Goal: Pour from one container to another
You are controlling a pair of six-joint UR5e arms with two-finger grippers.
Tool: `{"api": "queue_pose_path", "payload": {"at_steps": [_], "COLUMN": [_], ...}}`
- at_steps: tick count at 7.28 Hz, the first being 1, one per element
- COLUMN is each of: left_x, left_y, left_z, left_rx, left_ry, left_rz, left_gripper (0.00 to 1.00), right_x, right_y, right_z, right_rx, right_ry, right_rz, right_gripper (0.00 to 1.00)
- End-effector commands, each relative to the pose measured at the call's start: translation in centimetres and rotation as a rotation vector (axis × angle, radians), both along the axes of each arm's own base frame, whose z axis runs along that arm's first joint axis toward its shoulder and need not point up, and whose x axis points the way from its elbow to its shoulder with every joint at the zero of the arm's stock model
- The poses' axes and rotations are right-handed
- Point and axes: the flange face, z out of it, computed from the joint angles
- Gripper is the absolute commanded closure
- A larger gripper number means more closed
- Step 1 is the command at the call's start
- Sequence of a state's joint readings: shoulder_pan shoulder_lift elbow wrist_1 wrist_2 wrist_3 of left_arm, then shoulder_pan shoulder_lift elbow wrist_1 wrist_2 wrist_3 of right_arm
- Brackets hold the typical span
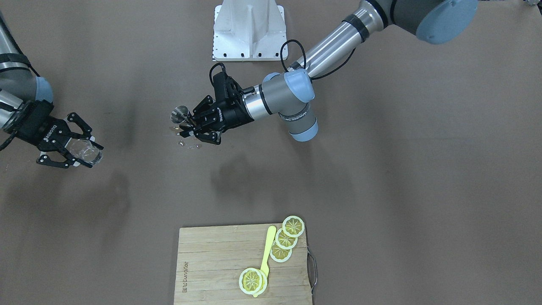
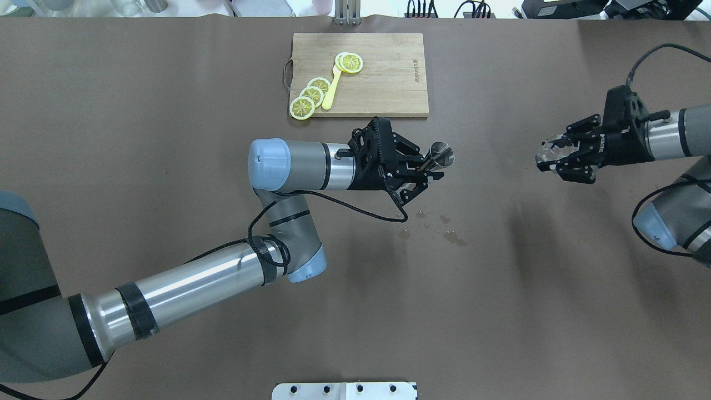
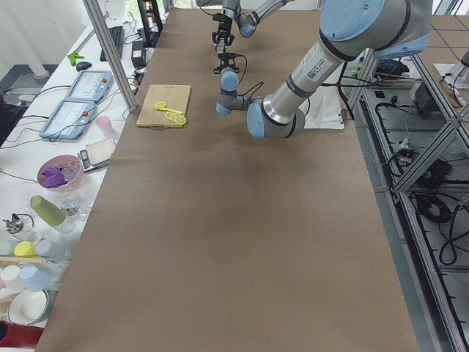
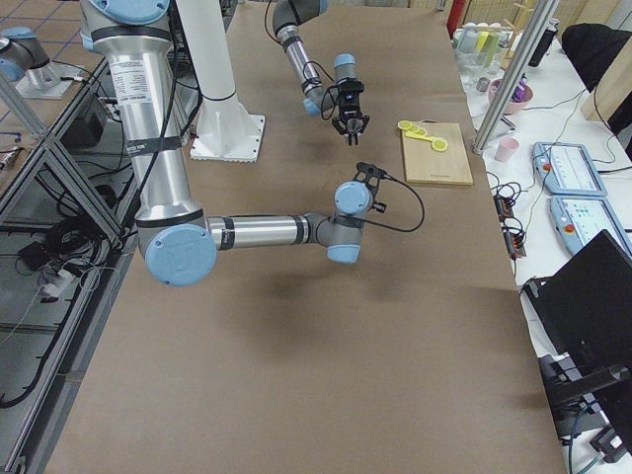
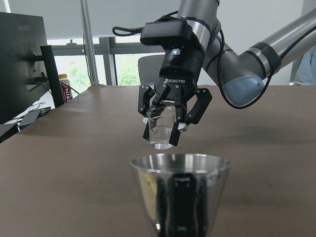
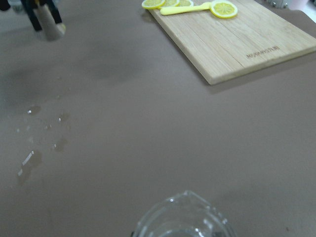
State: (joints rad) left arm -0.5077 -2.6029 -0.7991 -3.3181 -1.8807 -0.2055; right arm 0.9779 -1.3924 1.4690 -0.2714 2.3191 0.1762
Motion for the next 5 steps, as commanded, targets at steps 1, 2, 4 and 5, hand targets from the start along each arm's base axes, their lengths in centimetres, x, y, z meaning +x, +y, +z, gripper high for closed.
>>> {"api": "queue_pose_path", "payload": {"at_steps": [1,2,4,5], "left_x": [0.0,0.0,0.1,0.3], "left_y": [0.0,0.0,0.0,-0.1], "left_z": [0.0,0.0,0.1,0.2], "left_rx": [0.003,0.002,0.002,0.001], "left_ry": [-0.001,-0.002,-0.009,-0.024], "left_rz": [0.004,0.004,0.002,0.004], "left_gripper": [1.00,1.00,1.00,1.00], "right_x": [-1.4,-1.5,-2.2,-2.0], "right_y": [0.7,1.4,3.6,4.4], "right_z": [-7.5,-8.6,-14.2,-16.2], "right_rx": [-0.048,-0.035,-0.101,-0.099], "right_ry": [0.039,0.031,0.079,0.123], "right_rz": [-0.023,-0.034,-0.076,-0.093], "right_gripper": [1.00,1.00,1.00,1.00]}}
